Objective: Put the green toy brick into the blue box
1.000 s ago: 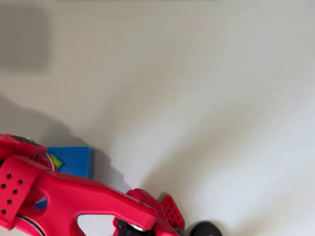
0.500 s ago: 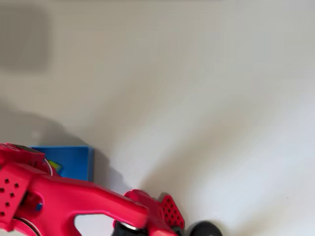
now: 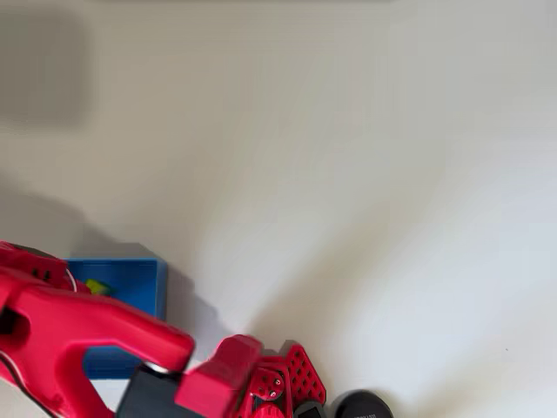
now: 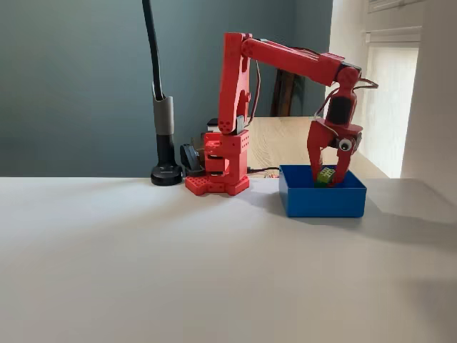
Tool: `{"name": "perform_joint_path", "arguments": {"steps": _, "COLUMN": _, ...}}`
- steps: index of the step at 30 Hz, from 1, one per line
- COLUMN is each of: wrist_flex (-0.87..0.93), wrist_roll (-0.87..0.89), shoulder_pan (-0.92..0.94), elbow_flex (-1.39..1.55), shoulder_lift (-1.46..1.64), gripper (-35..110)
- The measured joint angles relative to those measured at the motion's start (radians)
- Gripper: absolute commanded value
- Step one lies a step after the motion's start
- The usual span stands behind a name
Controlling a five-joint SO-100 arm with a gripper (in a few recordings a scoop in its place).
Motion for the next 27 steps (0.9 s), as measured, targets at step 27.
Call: {"name": "perform_joint_path", "arguments": {"steps": 27, "wrist_flex": 0.196, "wrist_roll": 0.003, "shoulder_pan": -0.003, "elbow_flex": -0.385, "shoulder_lift": -0.014, "gripper": 7}}
